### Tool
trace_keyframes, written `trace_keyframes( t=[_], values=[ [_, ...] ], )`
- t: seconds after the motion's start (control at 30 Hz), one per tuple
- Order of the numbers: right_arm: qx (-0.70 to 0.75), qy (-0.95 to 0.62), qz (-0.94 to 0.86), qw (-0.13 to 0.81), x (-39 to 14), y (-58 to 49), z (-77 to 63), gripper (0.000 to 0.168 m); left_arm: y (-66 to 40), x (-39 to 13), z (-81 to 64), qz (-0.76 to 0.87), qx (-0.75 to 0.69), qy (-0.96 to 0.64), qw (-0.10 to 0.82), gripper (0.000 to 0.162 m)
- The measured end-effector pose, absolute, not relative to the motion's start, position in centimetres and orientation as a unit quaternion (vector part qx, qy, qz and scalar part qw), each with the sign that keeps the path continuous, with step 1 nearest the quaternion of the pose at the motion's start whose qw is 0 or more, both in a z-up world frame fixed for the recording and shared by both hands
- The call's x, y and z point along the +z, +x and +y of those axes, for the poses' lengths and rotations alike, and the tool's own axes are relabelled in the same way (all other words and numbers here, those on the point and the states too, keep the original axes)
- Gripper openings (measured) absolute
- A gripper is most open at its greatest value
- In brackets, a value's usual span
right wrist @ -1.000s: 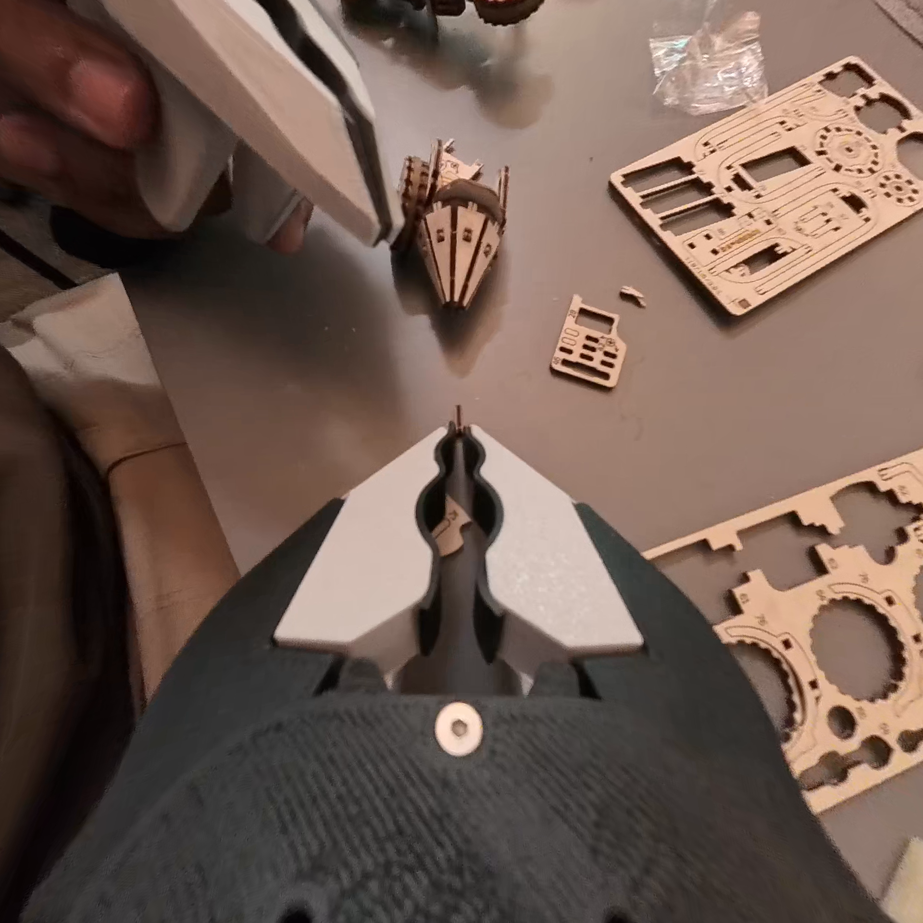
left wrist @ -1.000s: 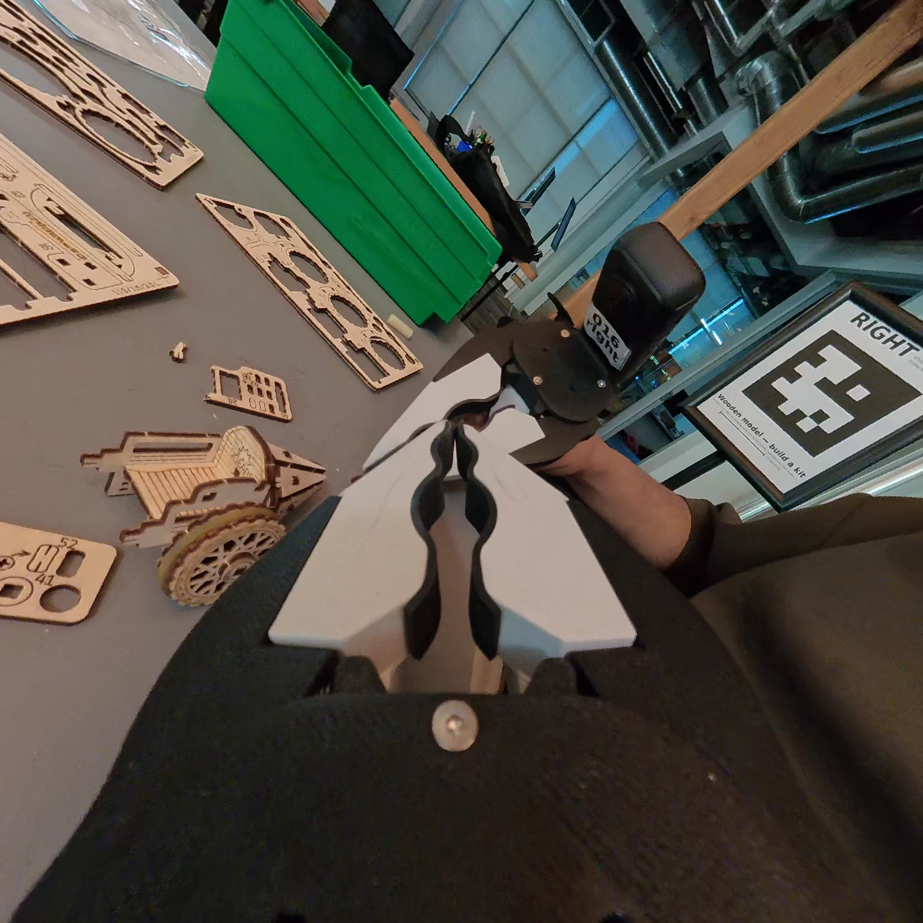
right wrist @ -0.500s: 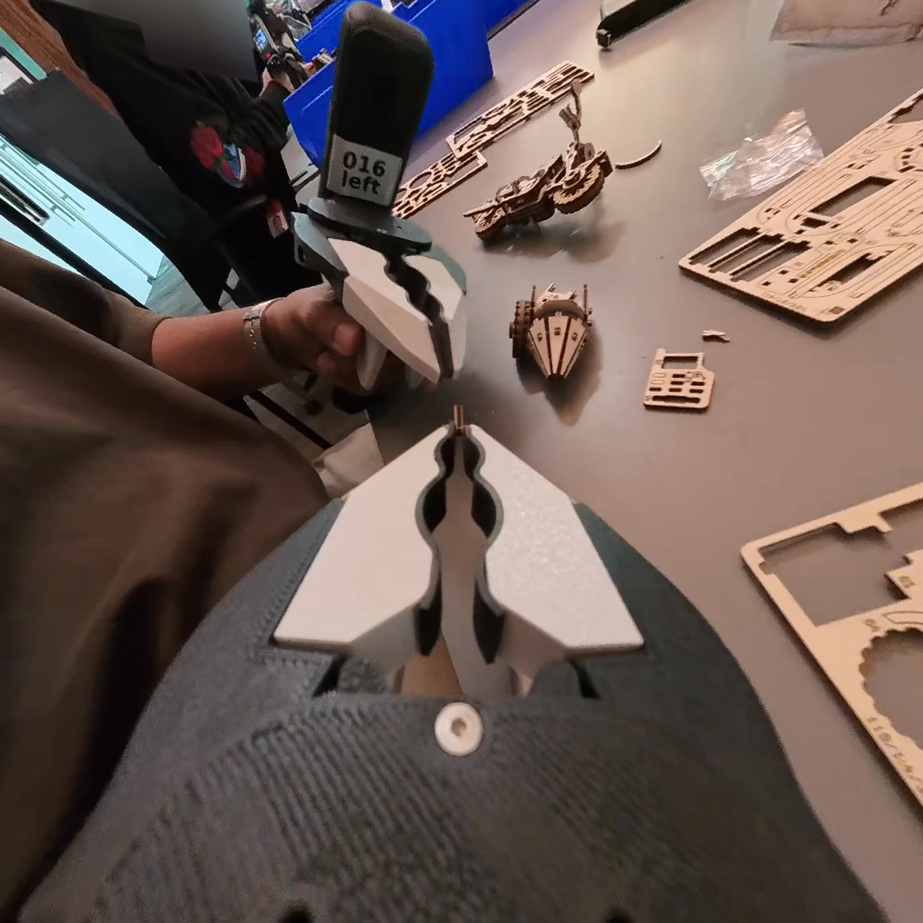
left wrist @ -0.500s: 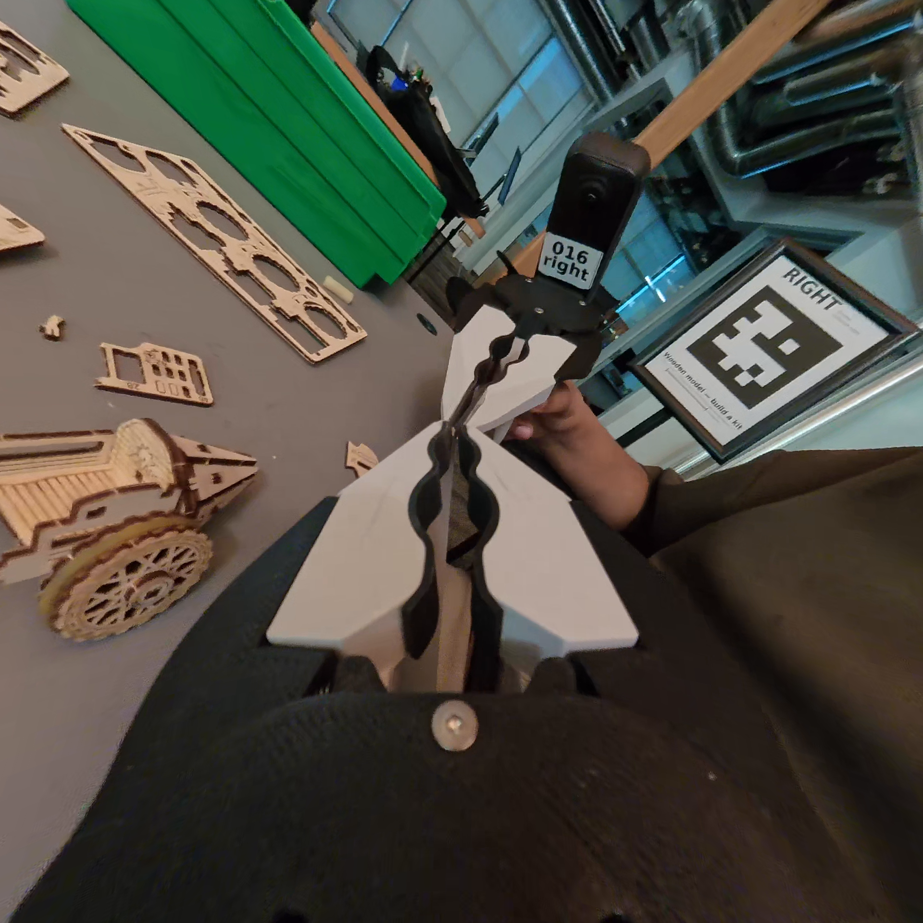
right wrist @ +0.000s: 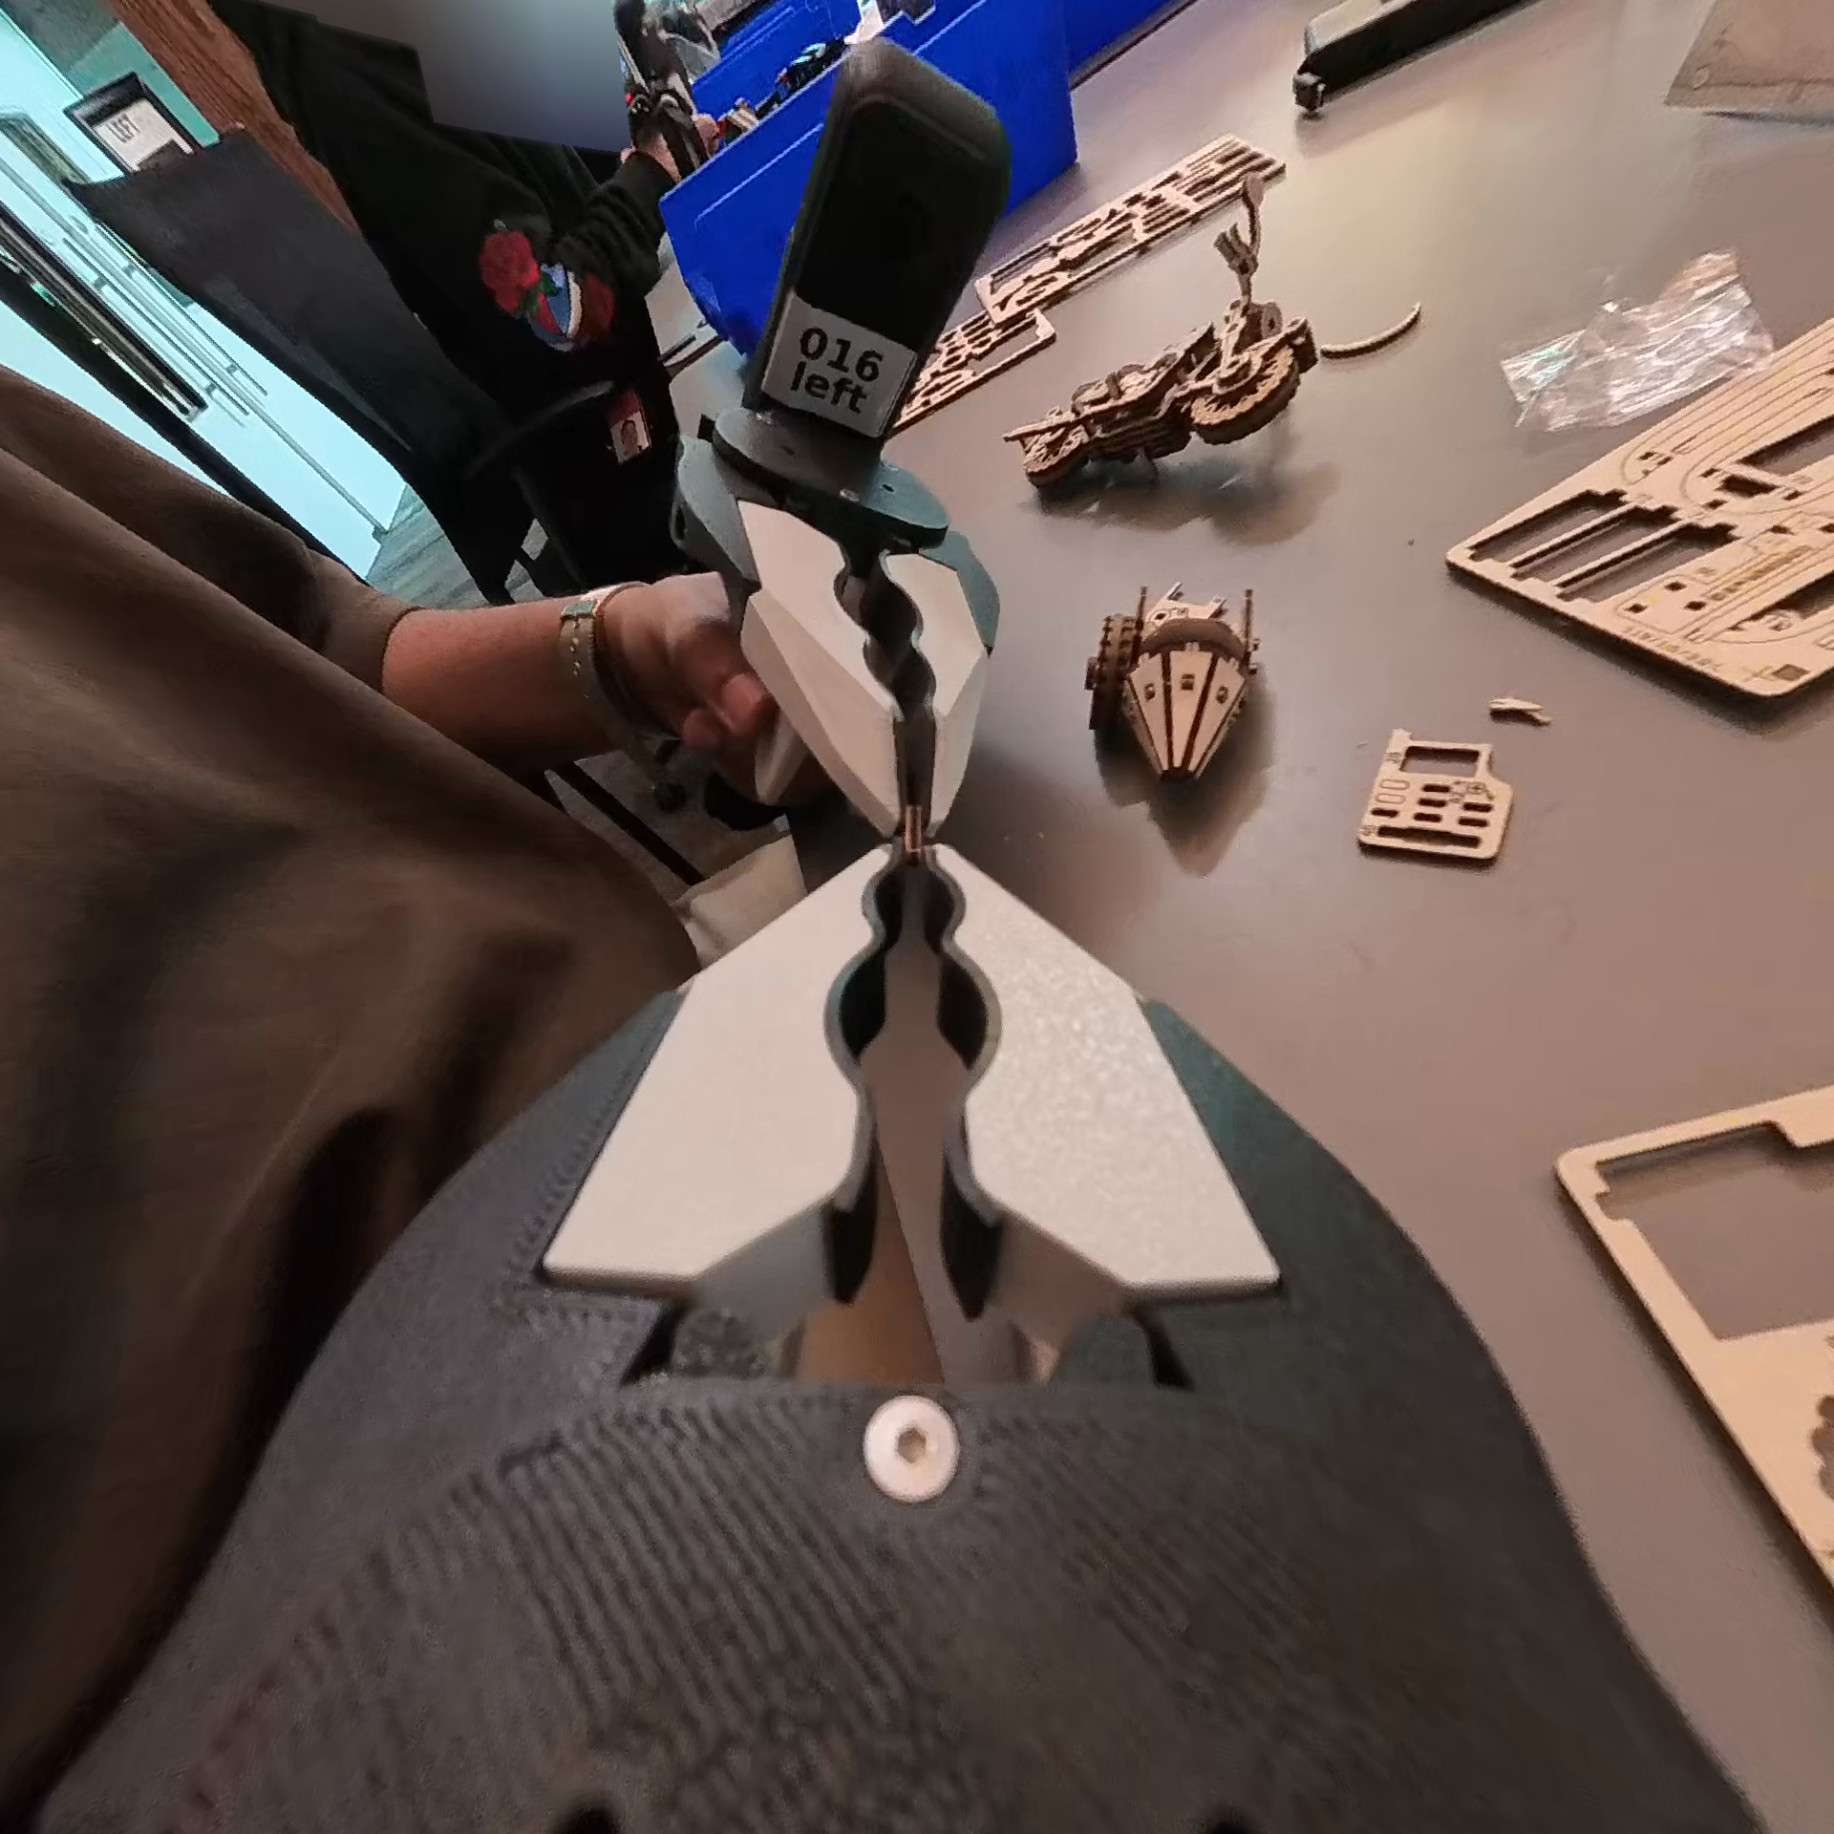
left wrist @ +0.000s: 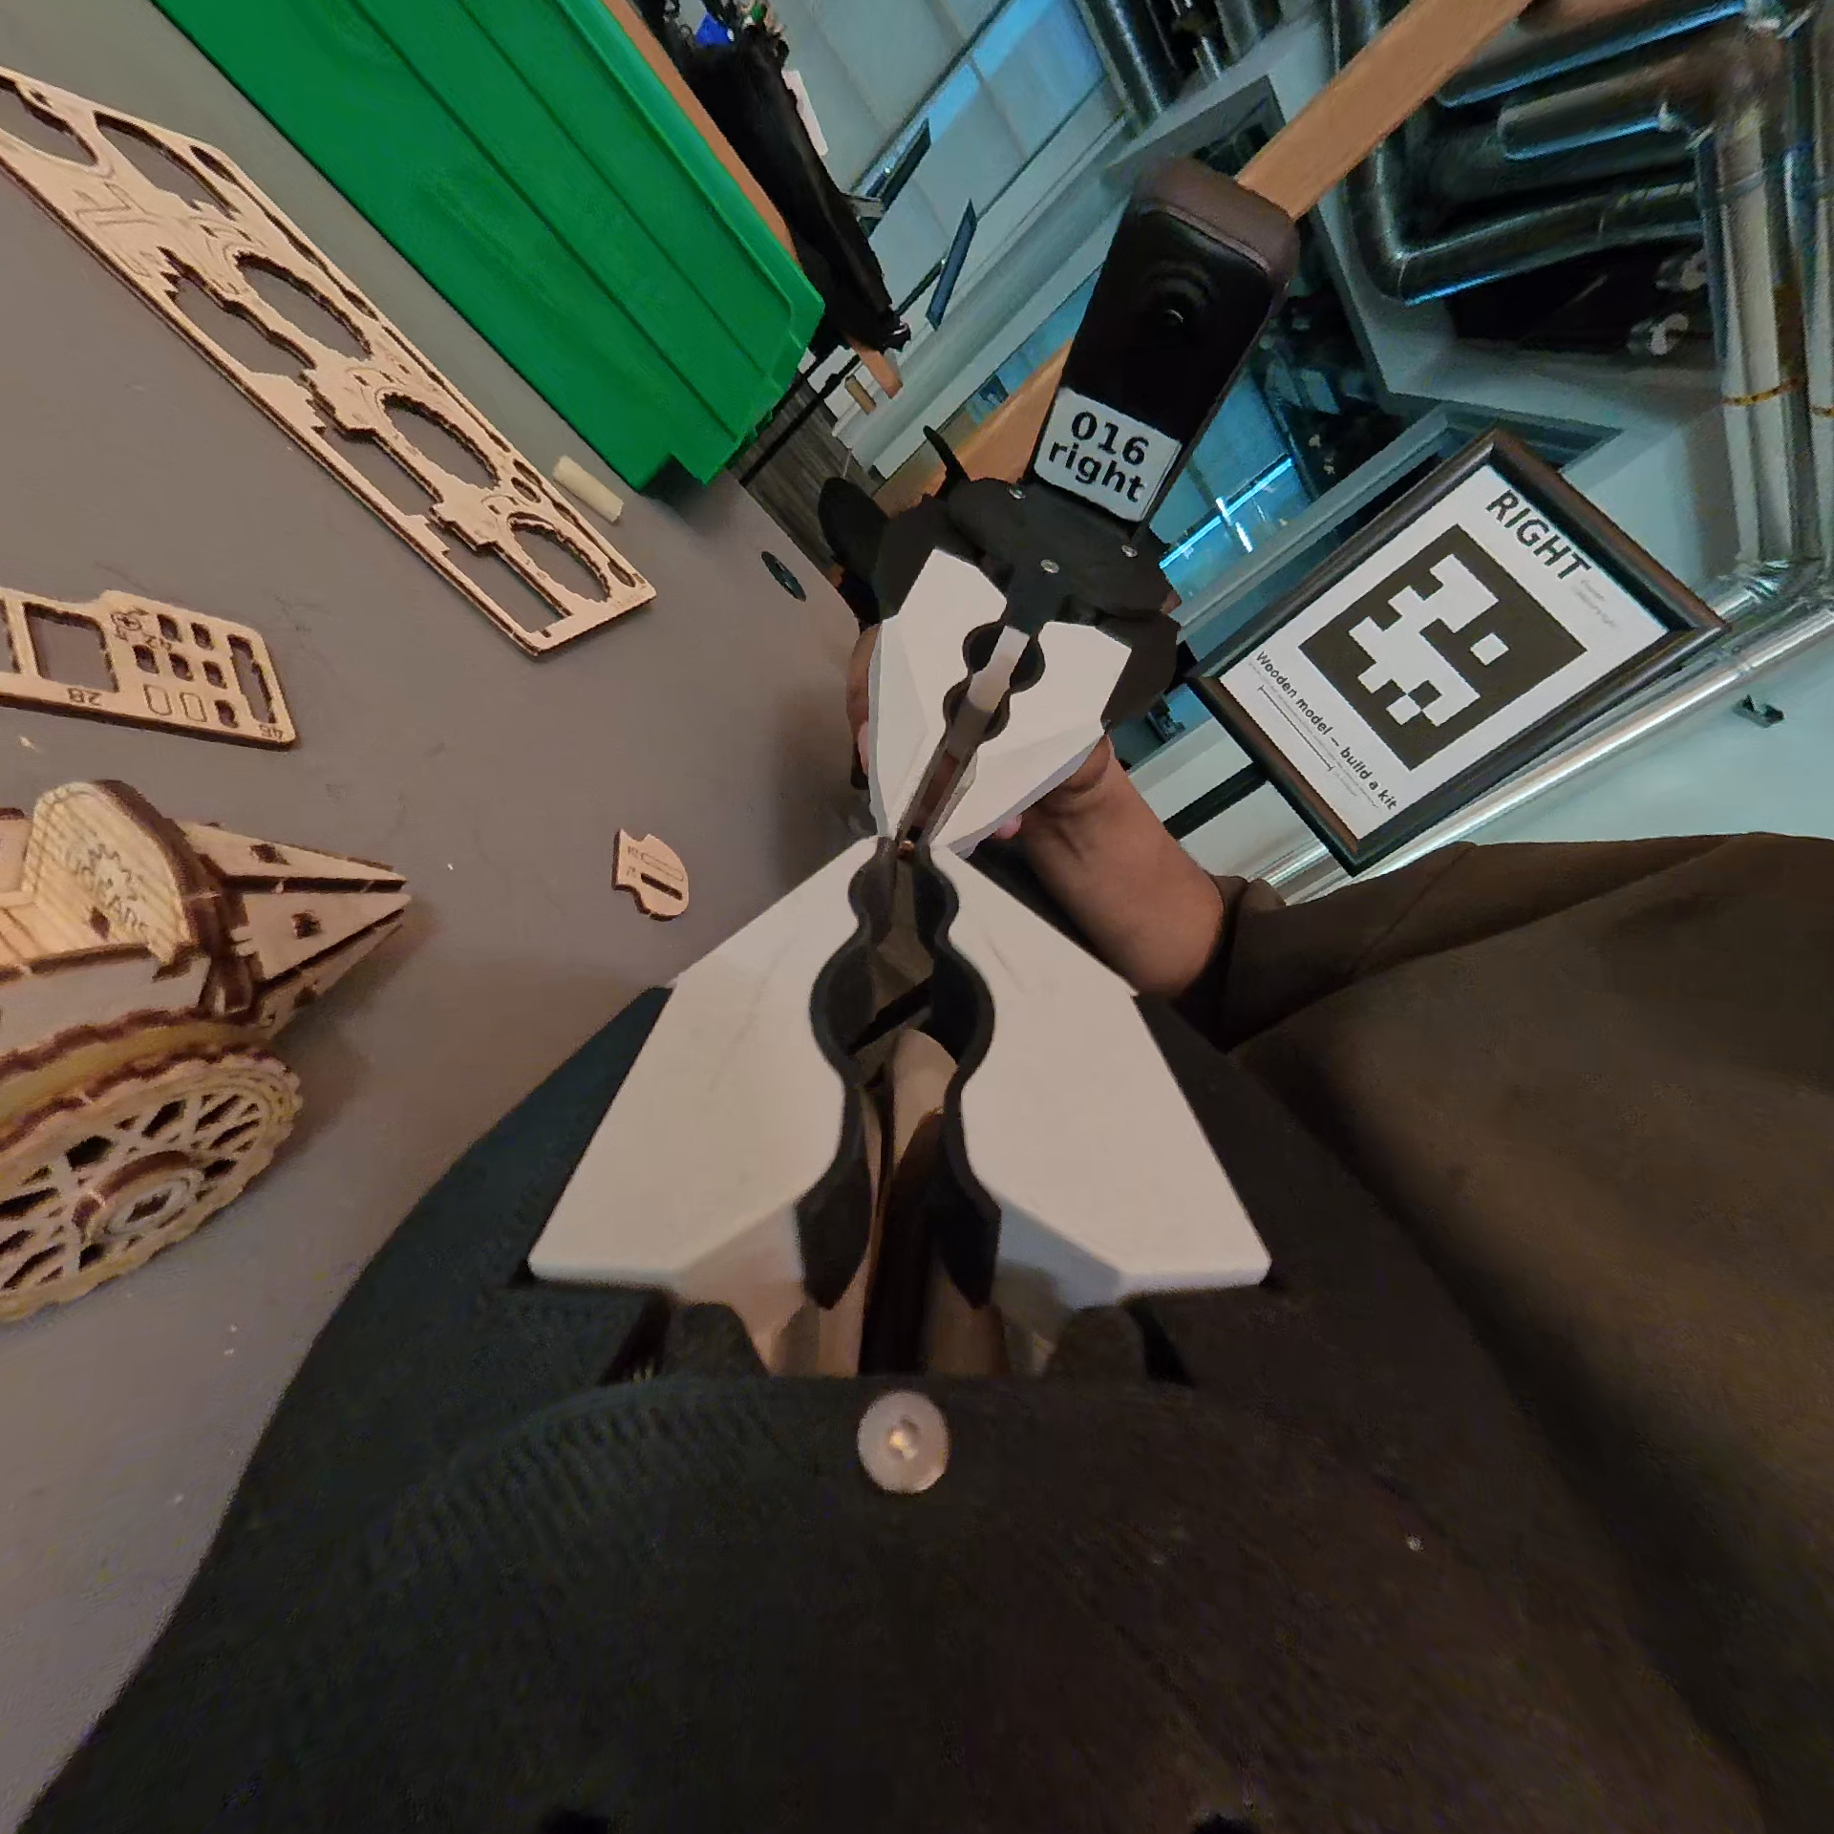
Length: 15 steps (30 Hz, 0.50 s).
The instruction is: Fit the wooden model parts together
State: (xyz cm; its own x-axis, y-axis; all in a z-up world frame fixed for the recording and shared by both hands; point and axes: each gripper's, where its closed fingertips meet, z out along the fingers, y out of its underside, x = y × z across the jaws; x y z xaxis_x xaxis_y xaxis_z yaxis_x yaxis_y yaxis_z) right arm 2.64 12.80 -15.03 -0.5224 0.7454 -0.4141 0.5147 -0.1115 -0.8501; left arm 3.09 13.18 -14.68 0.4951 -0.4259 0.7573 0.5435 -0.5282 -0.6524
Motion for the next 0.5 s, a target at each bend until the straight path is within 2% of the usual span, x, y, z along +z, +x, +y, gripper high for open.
trace_keyframes(
  t=[0.07,0.13,0.23,0.33,0.5],
  values=[
    [0.576,-0.466,-0.658,0.133,-14.4,2.4,13.1,0.001,2.7,-14.4,13.3,-0.061,-0.512,-0.705,0.487,0.000],
    [0.564,-0.445,-0.667,0.196,-13.7,2.2,13.7,0.010,2.0,-14.2,13.6,-0.099,-0.533,-0.685,0.487,0.000],
    [0.490,-0.402,-0.706,0.316,-13.4,1.9,14.5,0.017,1.8,-13.8,13.6,-0.132,-0.577,-0.651,0.476,0.000],
    [0.419,-0.359,-0.739,0.386,-13.6,1.9,14.1,0.019,2.0,-13.5,13.6,-0.138,-0.592,-0.639,0.471,0.000],
    [0.386,-0.326,-0.752,0.423,-13.3,2.0,13.3,0.008,2.2,-13.4,13.5,-0.138,-0.599,-0.634,0.469,0.000]
  ],
)
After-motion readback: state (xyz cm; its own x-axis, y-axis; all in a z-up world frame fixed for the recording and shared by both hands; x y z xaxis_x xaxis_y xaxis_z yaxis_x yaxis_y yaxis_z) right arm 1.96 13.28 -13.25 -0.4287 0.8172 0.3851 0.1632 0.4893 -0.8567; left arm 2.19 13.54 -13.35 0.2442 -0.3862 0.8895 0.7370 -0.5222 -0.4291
